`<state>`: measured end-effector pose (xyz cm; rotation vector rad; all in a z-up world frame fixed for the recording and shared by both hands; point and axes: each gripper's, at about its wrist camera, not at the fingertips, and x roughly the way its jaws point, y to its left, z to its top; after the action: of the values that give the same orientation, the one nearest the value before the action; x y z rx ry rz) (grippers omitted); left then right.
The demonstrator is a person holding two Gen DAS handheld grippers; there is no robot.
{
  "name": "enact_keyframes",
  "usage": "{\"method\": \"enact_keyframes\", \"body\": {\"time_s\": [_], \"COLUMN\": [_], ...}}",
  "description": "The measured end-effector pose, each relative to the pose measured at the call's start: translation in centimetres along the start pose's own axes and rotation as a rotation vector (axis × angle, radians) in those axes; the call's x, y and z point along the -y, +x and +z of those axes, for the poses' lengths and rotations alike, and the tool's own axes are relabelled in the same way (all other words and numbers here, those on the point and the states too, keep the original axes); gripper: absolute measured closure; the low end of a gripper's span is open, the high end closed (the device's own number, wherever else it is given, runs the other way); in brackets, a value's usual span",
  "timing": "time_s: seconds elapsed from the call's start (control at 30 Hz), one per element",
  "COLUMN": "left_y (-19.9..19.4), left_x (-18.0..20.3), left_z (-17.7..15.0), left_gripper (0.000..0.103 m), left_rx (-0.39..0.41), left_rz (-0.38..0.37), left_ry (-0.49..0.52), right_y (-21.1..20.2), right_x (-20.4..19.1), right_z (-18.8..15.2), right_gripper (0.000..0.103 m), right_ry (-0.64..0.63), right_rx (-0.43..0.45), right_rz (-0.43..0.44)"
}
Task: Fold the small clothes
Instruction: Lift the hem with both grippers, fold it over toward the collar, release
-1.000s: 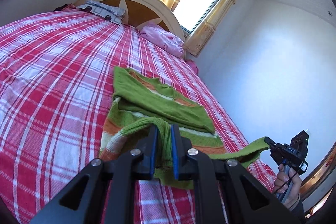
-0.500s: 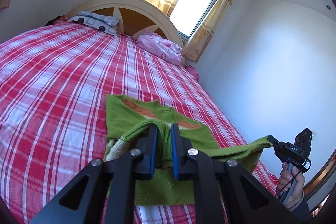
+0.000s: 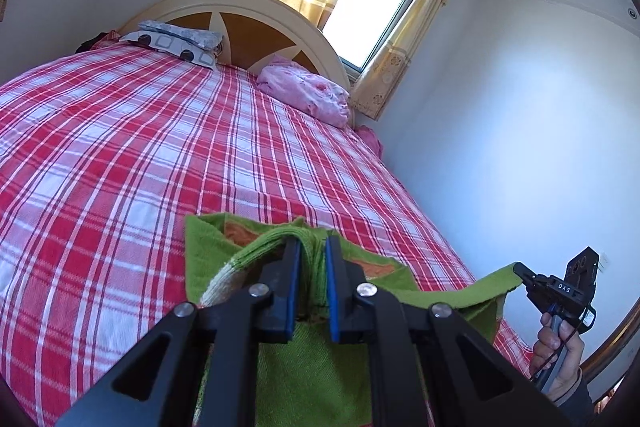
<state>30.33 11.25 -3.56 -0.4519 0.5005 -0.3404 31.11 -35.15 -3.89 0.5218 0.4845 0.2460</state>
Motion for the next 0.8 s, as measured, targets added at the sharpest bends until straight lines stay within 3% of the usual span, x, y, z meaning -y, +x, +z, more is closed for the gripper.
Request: {"method": "enact_keyframes", "body": {"time_s": [0.23, 0.33, 0.4, 0.63, 0.8], "left_y": [5.1, 7.7, 8.9, 13.1, 14.3], "left_x": [-1.8, -2.7, -3.1, -5.2, -4.3], "left_z": [1.8, 2.2, 2.4, 2.4, 0.9], "left_gripper": [0.090, 0.091, 0.098, 0.098, 0.096], "left_rx": [-0.049, -0.075, -0.086, -0.136, -0.191], "left_rz": [0.046, 0.070, 0.087, 0.141, 0.210], "left_ry": [-0.006, -0.007, 0.000, 0.000, 0.124], "right_y": [4.5, 6.7, 8.4, 13.6, 16.4], "right_x": [1.8, 2.9, 3.9, 8.3, 9.5], "right_z": [1.9, 2.1, 1.9, 1.3, 1.1], "right_gripper": [0.099, 0.099, 0.099, 0.099, 0.099], "right_ry": [0.016, 0.024, 0.037, 0.097, 0.096], "right_rx": [-0.035, -0.061, -0.086, -0.176, -0.203], "right_rz": [-0.036, -0.054, -0.071, -0.142, -0.173]}}
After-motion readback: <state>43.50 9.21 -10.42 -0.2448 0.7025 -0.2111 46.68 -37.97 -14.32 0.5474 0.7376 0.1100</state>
